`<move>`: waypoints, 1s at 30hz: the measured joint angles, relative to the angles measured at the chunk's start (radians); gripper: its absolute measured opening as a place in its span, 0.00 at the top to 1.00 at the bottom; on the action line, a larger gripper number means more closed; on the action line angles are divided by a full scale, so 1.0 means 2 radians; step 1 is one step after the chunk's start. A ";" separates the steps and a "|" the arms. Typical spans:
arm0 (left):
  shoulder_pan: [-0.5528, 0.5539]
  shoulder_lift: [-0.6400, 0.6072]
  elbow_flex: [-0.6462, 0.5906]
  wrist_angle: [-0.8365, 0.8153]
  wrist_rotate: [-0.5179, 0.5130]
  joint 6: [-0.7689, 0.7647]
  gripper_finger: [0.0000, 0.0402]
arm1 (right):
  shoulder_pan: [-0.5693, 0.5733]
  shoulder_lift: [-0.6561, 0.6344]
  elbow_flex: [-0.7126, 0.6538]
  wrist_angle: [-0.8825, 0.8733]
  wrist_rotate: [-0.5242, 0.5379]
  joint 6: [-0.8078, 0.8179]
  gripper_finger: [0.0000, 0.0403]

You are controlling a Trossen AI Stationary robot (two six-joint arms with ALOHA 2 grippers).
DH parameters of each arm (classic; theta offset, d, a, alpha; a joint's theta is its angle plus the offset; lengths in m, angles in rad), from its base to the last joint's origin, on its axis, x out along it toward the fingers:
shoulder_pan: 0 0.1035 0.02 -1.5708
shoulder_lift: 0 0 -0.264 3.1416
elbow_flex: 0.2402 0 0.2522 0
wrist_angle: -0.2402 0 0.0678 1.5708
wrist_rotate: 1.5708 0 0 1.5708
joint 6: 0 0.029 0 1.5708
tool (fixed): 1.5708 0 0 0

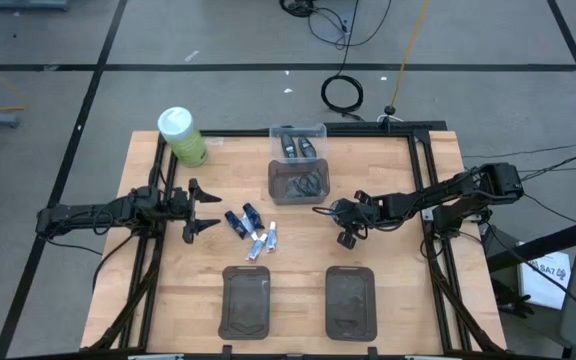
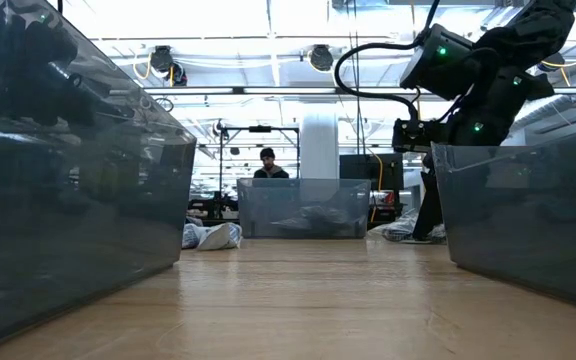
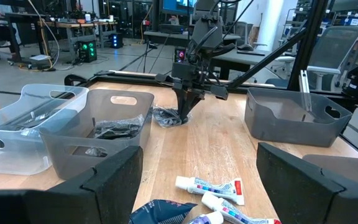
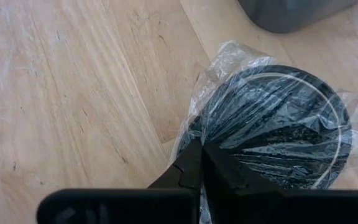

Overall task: Pick & Place Travel size toiletries
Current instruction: Put the black hairbrush into the top black bin

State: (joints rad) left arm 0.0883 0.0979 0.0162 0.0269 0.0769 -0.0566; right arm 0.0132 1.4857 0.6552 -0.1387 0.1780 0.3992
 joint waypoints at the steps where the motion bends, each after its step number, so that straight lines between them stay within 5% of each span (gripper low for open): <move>1: 0.000 0.000 0.000 0.000 0.000 0.000 0.24 | 0.000 0.000 0.000 0.000 0.000 0.000 1.00; 12: 0.000 0.000 0.000 0.000 0.000 0.000 0.24 | 0.000 -0.013 0.000 -0.004 0.000 -0.011 1.00; 30: 0.000 0.000 0.000 0.000 0.000 0.000 0.24 | 0.001 -0.126 0.000 0.000 -0.012 -0.057 1.00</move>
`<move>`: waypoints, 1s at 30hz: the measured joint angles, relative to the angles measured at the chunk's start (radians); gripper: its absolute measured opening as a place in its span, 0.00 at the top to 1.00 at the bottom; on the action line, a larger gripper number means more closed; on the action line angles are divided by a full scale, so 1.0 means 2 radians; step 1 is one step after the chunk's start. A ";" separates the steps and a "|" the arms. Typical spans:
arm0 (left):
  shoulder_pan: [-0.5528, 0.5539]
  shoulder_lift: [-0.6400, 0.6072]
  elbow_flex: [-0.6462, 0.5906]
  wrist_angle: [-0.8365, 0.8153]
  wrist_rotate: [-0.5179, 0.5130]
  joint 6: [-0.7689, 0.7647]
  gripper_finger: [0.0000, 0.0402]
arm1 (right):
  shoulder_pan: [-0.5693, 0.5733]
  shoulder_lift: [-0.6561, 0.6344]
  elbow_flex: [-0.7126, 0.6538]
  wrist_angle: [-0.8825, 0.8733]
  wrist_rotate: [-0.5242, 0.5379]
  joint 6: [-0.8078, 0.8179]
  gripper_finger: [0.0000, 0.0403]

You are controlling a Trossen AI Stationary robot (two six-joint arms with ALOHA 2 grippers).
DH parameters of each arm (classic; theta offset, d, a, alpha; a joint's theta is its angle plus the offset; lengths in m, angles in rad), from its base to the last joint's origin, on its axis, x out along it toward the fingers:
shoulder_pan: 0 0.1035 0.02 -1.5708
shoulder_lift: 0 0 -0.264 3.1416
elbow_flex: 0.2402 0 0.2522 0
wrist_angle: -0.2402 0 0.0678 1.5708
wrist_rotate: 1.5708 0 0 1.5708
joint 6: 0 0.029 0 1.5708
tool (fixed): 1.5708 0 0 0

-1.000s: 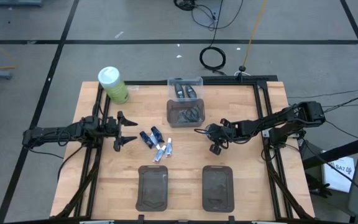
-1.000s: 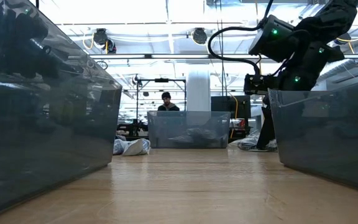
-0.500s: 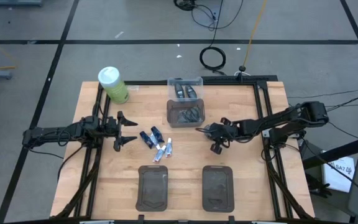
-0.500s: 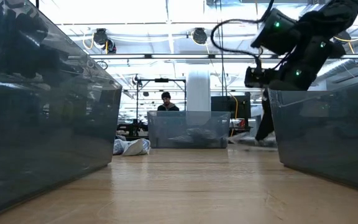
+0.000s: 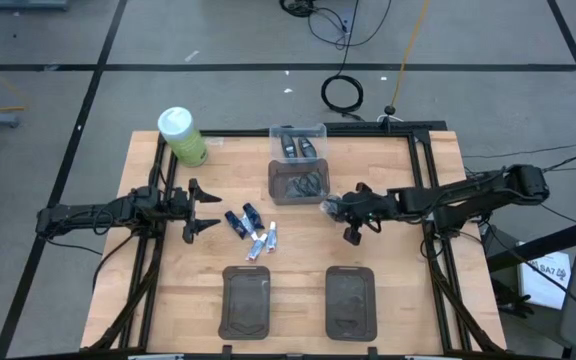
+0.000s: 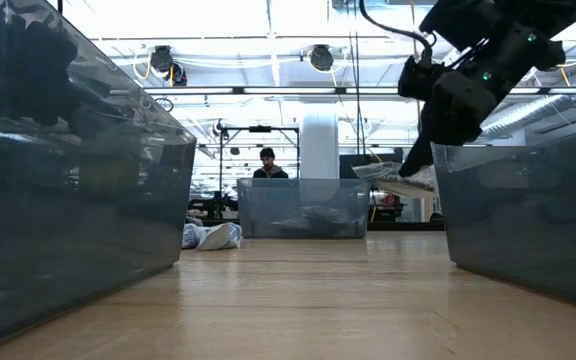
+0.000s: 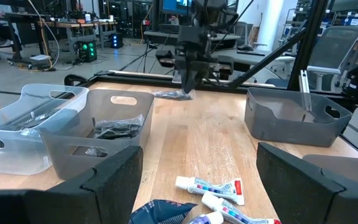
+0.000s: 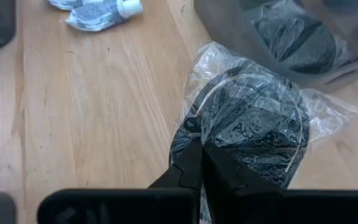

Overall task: Pick & Place Travel size toiletries
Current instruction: Put the black hairbrush into the top black bin

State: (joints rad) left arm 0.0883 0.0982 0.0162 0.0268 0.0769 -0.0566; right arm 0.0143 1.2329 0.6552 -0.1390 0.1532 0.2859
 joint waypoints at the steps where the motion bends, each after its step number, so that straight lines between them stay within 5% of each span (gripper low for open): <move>1: 0.000 0.000 0.000 0.000 0.000 0.000 0.24 | 0.000 -0.001 0.000 0.000 0.000 -0.003 1.00; 14: 0.000 0.000 0.000 0.000 0.000 0.000 0.24 | 0.004 -0.006 -0.001 0.060 0.000 -0.051 1.00; 23: 0.000 0.000 0.000 0.000 0.000 0.000 0.24 | 0.020 -0.006 -0.070 0.281 -0.015 -0.101 1.00; 30: 0.000 0.000 0.000 0.000 0.000 0.000 0.24 | 0.020 -0.006 -0.097 0.367 -0.069 -0.096 1.00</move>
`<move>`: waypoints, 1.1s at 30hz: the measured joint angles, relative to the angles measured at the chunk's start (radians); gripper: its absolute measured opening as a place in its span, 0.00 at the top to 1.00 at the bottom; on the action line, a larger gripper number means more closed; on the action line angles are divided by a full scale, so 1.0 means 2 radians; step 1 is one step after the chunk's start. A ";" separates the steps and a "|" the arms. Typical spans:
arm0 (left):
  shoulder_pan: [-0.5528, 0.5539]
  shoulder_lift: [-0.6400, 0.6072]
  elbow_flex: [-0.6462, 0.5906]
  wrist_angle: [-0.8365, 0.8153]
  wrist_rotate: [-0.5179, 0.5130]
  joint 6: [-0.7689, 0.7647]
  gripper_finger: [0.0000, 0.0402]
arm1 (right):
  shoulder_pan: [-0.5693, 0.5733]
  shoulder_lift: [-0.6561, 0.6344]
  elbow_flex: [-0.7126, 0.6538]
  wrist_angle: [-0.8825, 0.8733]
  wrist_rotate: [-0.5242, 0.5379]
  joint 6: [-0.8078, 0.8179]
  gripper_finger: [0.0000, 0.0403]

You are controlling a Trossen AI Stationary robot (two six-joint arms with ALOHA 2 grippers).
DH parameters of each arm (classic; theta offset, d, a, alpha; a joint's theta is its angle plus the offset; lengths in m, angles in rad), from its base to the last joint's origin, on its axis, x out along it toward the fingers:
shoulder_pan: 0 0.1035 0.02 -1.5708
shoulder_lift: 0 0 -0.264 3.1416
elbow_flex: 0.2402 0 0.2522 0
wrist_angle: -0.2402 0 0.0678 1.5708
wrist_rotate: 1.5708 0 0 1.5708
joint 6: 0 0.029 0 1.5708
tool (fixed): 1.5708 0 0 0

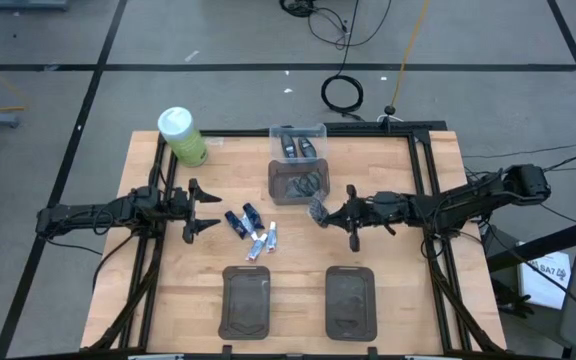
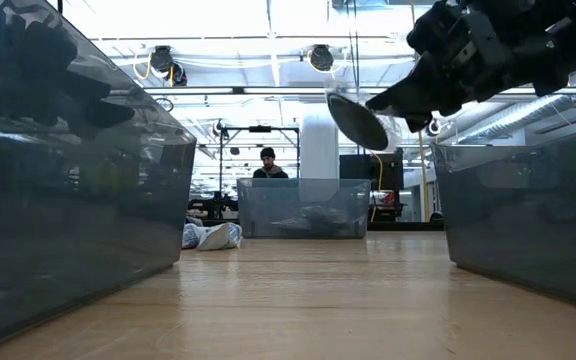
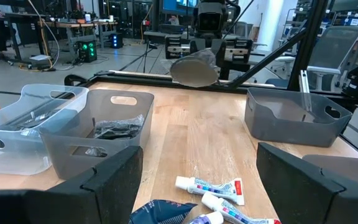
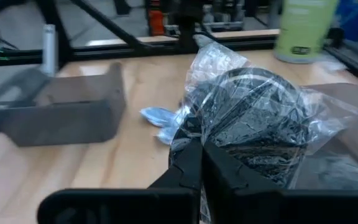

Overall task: Pick & Place Travel size toiletries
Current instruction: Put the black hairbrush into the top black bin

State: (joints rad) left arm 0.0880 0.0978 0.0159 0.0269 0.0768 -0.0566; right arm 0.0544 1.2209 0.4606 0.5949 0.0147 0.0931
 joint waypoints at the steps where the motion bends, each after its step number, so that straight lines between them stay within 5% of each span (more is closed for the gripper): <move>1: 0.000 0.000 0.000 0.000 0.000 0.000 0.24 | 0.000 0.000 -0.001 0.005 -0.009 0.003 1.00; 19: 0.000 0.000 0.000 0.000 0.000 0.000 0.24 | 0.000 0.000 -0.002 0.045 -0.151 0.013 1.00; 33: 0.000 0.000 0.000 0.000 0.000 0.000 0.24 | 0.000 0.000 -0.002 0.045 -0.133 0.026 1.00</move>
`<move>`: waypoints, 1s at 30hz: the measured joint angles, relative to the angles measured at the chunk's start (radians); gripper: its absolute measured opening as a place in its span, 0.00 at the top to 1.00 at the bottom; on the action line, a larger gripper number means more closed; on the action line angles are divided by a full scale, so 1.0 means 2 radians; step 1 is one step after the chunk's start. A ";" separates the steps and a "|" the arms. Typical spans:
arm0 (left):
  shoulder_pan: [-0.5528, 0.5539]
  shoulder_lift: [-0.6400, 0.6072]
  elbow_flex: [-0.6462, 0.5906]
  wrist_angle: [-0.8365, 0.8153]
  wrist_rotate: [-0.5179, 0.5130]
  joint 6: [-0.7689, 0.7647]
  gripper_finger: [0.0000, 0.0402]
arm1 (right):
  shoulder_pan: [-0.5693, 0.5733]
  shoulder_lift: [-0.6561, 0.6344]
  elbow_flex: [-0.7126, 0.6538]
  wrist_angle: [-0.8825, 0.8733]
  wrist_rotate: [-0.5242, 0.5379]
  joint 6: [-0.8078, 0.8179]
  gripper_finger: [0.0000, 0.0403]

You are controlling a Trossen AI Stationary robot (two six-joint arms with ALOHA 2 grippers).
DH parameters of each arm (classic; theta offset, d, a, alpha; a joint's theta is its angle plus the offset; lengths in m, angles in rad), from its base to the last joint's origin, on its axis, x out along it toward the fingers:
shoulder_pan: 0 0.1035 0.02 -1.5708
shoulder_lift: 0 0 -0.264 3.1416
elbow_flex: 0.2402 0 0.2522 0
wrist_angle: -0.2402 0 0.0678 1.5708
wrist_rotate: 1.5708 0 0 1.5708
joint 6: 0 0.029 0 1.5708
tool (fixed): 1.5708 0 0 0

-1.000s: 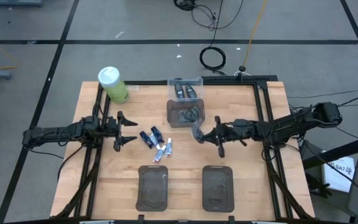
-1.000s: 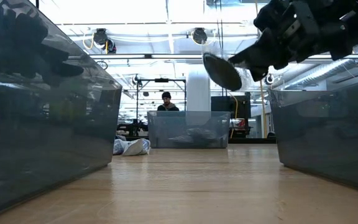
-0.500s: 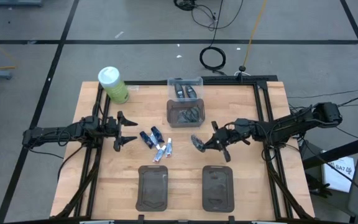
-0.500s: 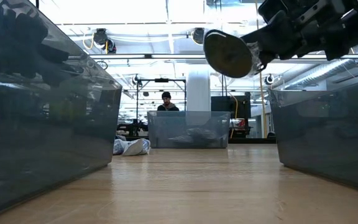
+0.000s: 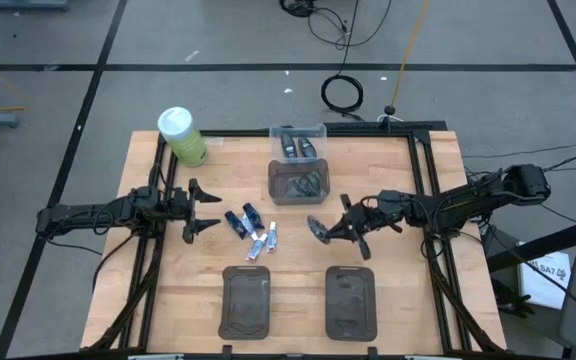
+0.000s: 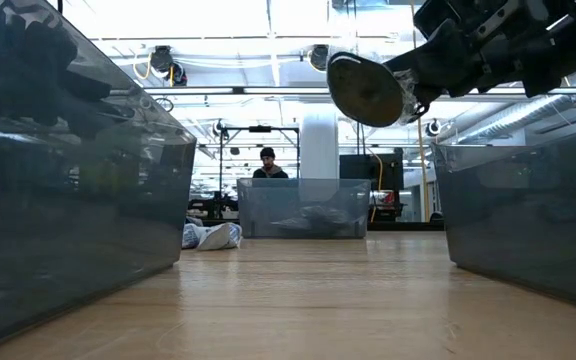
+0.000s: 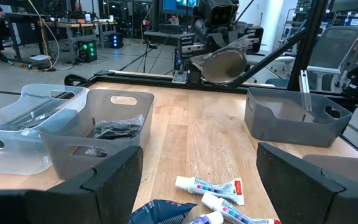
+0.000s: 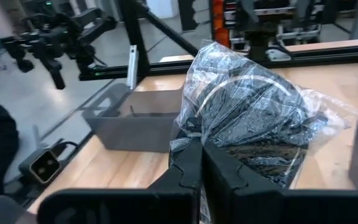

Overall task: Pick & Place Travel size toiletries
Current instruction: Put the black hairbrush into the top black bin

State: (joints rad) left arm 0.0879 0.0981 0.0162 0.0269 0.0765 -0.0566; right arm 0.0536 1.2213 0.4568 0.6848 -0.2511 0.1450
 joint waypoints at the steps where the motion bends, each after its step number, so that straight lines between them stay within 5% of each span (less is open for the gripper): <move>1: 0.000 0.000 0.000 0.000 0.000 0.000 0.24 | 0.000 0.000 0.000 0.000 0.007 0.000 1.00; 25: 0.000 0.000 0.000 0.000 0.000 0.000 0.24 | -0.001 0.000 0.000 0.000 0.080 -0.007 1.00; 30: 0.000 0.000 0.000 0.000 0.000 0.000 0.24 | -0.001 0.000 0.000 0.000 0.153 -0.027 1.00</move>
State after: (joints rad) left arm 0.0879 0.0979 0.0159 0.0269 0.0769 -0.0566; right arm 0.0524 1.2213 0.4568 0.6849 0.0549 0.0917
